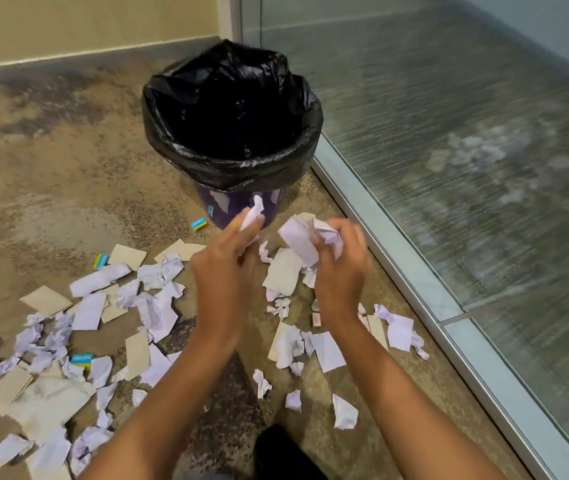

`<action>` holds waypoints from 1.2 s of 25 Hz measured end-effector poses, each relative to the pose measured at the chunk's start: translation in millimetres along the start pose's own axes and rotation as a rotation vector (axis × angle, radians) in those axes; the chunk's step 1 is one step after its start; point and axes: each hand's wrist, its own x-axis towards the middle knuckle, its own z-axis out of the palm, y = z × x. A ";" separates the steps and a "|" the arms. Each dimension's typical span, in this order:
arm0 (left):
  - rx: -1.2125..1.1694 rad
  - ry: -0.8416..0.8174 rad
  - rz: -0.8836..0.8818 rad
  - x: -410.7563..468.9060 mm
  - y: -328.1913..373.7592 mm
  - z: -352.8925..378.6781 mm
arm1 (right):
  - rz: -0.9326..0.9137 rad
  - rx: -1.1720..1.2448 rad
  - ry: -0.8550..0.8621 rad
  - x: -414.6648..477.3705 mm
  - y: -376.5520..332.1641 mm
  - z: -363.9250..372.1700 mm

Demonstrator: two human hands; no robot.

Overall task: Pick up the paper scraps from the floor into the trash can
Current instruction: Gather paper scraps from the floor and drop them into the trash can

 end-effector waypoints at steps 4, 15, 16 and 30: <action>-0.094 0.143 0.068 70.2 13.9 -19.0 | -0.150 0.150 0.035 61.5 -53.0 32.2; 0.019 -0.135 -0.182 198.1 -51.8 16.8 | -0.045 -0.034 -0.205 164.3 -78.6 148.6; 0.019 -0.174 -0.208 198.4 -56.8 18.2 | -0.018 -0.080 -0.288 165.2 -73.5 152.1; -0.050 0.159 -0.030 100.2 -94.5 -22.5 | -0.302 0.041 -0.040 75.5 -49.7 81.4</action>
